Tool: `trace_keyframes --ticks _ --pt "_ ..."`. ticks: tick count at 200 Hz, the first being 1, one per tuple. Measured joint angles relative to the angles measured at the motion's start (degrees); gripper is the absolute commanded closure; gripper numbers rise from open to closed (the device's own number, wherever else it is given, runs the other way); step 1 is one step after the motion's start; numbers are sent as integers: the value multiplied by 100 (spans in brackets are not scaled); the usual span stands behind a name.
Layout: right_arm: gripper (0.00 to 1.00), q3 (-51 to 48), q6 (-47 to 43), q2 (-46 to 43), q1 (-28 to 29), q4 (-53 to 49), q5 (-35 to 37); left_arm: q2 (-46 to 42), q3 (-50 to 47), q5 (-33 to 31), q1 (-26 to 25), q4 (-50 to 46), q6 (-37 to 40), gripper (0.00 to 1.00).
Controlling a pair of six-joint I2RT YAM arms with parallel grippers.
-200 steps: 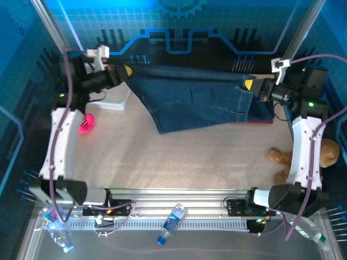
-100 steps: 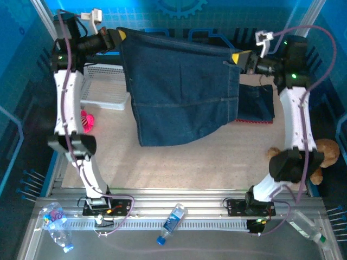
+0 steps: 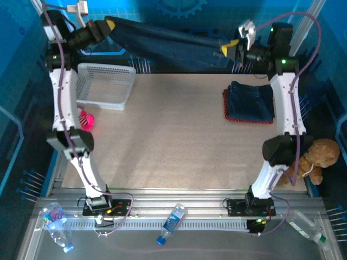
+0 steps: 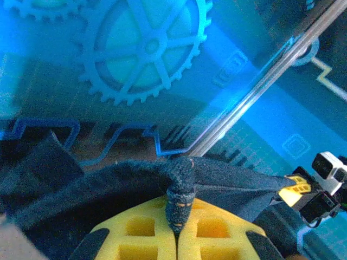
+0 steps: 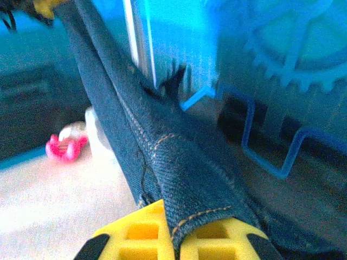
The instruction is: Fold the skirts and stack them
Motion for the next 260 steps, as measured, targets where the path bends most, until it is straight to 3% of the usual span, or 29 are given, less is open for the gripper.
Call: trace_keyframes --ticks 21,38,53,60,66,69,71,85,112,135,171,200,223,260 --pt "97 -2059 -1344 -1049 282 214 431 -1495 -2529 -85 20 490 503 96" --pt "74 -3696 -2280 -1731 710 348 909 -2586 -4815 -251 37 1095 629 92" --pt "55 -4918 -2830 -2100 1121 411 1355 -3239 -6671 -577 52 1657 546 42" --pt "49 -5414 -2983 -2245 1298 402 1563 -3528 -7606 -811 61 1895 420 33" --pt "37 -5814 -3038 -2378 1436 378 1716 -3764 -8336 -1014 68 1996 269 28" --pt "10 -6006 -3064 -2452 1506 380 1786 -3871 -8671 -1139 74 2028 236 25" --pt "2 -6100 -3016 -2503 1534 372 1816 -3980 -8898 -1217 74 2013 164 21" --pt "0 -6835 -2981 -3029 1670 363 1976 -4688 -9945 -1869 74 1720 -46 1" --pt "0 -7523 -2391 -4315 1596 929 2144 -6266 -10094 -3021 74 1384 -238 1" --pt "0 -7622 -1211 -4666 1547 1904 2361 -6555 -9678 -3609 -52 1517 -426 1" --pt "0 -7215 1563 -3519 1539 2835 2896 -5366 -9169 -4411 -1060 1360 -741 1" --pt "0 -7195 3637 -2446 1692 3353 3075 -4236 -8900 -4503 -1582 1069 -1093 1" --pt "0 -6916 4581 -1641 2111 3112 3099 -3510 -8688 -4201 -1757 1047 -1390 1" --pt "0 -6181 5375 -503 2717 2677 3115 -2538 -8319 -4166 -1967 957 -1611 1"
